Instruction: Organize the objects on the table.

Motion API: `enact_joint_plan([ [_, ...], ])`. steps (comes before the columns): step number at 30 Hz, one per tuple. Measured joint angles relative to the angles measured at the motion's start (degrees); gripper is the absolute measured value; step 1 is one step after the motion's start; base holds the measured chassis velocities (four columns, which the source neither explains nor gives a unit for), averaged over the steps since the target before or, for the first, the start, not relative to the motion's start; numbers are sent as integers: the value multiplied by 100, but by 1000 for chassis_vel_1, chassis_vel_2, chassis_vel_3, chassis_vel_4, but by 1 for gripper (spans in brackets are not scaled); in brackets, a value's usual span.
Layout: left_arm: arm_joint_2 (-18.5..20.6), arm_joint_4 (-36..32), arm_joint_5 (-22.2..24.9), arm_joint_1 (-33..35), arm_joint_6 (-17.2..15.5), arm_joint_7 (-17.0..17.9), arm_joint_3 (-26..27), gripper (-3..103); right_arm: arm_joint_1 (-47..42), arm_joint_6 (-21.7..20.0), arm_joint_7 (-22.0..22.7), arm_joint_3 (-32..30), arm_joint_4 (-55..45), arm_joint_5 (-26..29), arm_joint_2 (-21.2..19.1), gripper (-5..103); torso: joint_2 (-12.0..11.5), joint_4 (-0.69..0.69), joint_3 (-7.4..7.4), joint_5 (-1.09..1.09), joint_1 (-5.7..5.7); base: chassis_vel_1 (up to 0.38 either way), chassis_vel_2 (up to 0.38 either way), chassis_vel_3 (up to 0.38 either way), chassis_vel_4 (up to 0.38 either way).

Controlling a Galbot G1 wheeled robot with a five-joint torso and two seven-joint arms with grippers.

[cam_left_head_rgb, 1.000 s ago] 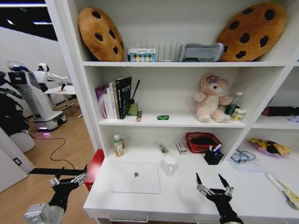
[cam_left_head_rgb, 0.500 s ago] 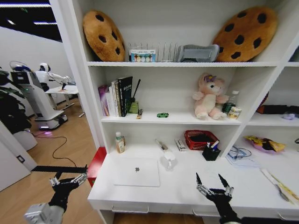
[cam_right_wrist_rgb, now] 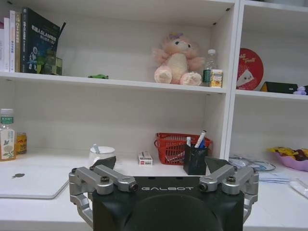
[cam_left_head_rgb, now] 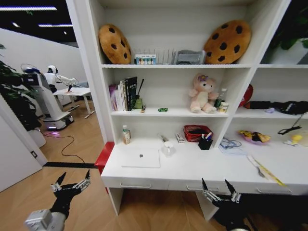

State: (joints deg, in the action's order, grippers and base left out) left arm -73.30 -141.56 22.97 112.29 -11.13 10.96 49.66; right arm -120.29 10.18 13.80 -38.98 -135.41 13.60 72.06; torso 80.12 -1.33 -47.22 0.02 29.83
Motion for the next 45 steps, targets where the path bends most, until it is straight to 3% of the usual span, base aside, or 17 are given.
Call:
enact_joint_plan([
  [2,0,0,0,0,0,1,0,100,0,0,-1,1,0,0,0,100,1,-1,1,5,-1,365,-350,-390,357],
  [3,0,0,0,0,0,1,0,100,-1,0,-1,1,0,0,1,100,1,0,1,-10,-2,349,-378,-354,361],
  [4,0,0,0,0,0,1,0,100,-1,0,-1,1,0,0,1,100,1,0,1,-10,-2,349,-378,-354,361],
  [8,1,-1,0,0,1,2,1,100,-1,0,-1,1,0,0,1,100,2,-1,1,5,-2,354,-365,-358,360],
  [10,1,2,0,-1,0,4,0,100,-1,0,-1,2,-1,0,1,100,0,0,1,-8,-2,344,-358,-366,380],
  [14,1,-2,-1,0,2,3,2,100,-1,0,0,2,0,0,1,100,1,-2,0,10,-2,371,-338,-376,315],
  [15,0,3,0,1,0,4,1,100,-2,0,-1,1,-2,0,1,100,2,5,2,-10,-4,233,-232,-248,318],
  [19,0,2,0,1,0,2,0,100,-2,0,-1,2,0,0,1,100,3,-3,2,2,-5,212,-156,-214,212],
  [22,0,3,0,1,0,2,0,100,-2,0,-1,2,0,0,1,100,3,-1,2,-7,-4,17,-77,-122,78],
  [26,0,2,0,-1,0,0,0,100,0,-1,-1,1,0,0,0,100,-1,-1,-1,4,3,-62,-8,8,26],
  [27,0,2,0,-1,-1,0,-1,100,1,-1,-1,1,0,0,0,100,-3,1,-2,-4,6,-61,19,109,-21],
  [45,0,2,0,0,0,1,0,100,-1,-1,-1,1,0,0,0,100,0,0,0,-2,0,-6,8,14,-7],
])
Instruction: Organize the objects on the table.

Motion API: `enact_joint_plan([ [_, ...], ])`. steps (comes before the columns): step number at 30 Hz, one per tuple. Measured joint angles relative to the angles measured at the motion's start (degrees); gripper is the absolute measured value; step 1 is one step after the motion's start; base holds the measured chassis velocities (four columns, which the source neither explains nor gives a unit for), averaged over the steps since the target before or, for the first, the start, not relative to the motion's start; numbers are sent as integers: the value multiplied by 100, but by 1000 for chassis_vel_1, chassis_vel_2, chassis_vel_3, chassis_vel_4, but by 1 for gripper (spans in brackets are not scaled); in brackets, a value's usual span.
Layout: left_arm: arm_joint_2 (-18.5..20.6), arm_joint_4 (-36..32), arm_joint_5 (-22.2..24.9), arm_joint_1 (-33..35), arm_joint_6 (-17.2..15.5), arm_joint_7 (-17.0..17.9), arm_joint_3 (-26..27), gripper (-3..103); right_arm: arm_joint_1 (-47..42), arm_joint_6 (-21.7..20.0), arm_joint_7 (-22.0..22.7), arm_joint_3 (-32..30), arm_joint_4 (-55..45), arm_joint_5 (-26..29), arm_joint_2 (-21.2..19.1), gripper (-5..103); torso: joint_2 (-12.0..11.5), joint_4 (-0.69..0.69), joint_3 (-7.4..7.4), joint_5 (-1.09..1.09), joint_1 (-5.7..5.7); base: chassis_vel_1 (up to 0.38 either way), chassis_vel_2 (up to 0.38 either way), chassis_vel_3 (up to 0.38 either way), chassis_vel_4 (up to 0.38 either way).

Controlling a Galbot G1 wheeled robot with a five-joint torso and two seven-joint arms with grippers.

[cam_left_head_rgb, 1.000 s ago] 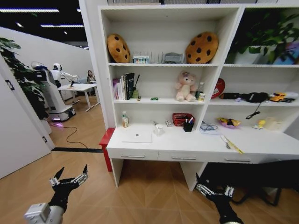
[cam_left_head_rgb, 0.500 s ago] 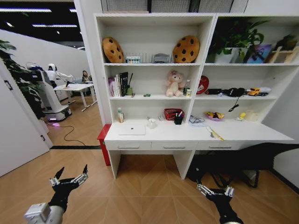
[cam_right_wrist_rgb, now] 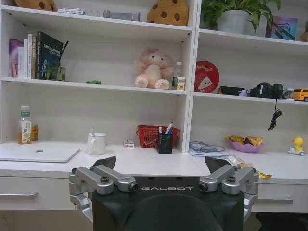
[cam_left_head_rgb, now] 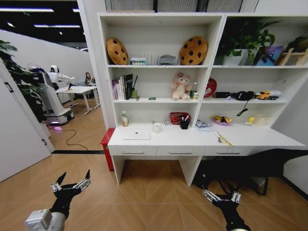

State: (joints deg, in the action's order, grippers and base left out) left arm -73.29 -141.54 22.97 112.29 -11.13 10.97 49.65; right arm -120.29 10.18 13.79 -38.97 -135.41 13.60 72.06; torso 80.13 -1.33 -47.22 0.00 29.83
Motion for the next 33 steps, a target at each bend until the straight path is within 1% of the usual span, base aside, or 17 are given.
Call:
enact_joint_plan([
  [33,0,0,0,0,0,0,0,100,0,0,0,0,0,0,0,100,0,0,0,0,0,0,0,0,0],
])
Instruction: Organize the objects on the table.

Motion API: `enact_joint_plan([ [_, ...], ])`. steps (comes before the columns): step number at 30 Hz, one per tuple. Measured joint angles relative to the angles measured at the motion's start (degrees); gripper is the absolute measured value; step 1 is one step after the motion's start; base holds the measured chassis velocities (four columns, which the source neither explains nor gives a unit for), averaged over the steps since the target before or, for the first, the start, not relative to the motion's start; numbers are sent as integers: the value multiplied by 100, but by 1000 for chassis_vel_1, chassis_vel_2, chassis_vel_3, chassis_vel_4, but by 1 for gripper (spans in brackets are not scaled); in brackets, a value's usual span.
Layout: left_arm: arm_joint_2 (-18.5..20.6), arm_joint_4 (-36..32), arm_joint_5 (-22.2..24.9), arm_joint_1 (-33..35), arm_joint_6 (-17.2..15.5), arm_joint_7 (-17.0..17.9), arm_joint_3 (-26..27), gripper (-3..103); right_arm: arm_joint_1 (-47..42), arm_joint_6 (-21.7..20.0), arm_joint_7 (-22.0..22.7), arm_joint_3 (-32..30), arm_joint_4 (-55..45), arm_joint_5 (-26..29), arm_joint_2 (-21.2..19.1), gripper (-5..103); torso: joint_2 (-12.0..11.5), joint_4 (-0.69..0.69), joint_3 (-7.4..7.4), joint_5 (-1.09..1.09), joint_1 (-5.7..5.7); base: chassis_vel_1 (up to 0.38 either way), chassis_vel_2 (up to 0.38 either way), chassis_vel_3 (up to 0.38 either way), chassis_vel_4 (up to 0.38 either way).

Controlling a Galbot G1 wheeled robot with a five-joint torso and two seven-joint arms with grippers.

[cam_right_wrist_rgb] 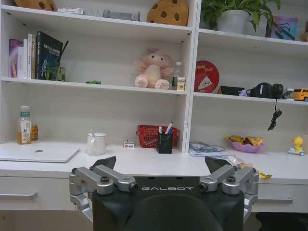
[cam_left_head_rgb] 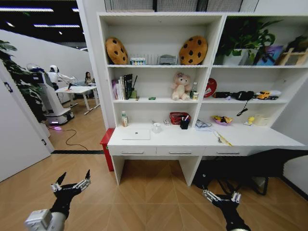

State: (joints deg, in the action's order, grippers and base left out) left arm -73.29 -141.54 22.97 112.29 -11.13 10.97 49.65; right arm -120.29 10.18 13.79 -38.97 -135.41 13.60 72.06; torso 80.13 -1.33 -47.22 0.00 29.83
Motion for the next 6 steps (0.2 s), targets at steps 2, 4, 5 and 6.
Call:
enact_joint_plan([
  [2,0,0,0,0,0,0,0,100,0,0,0,0,0,0,0,100,0,0,0,0,0,0,0,0,0],
  [4,0,0,0,0,0,0,0,100,0,0,0,0,0,0,0,100,0,0,0,0,0,0,0,0,0],
  [5,0,0,0,0,0,0,0,100,0,0,0,0,0,0,0,100,0,0,0,0,0,0,0,0,0],
  [6,0,0,0,0,0,0,0,100,0,0,0,0,0,0,0,100,0,0,0,0,0,0,0,0,0],
])
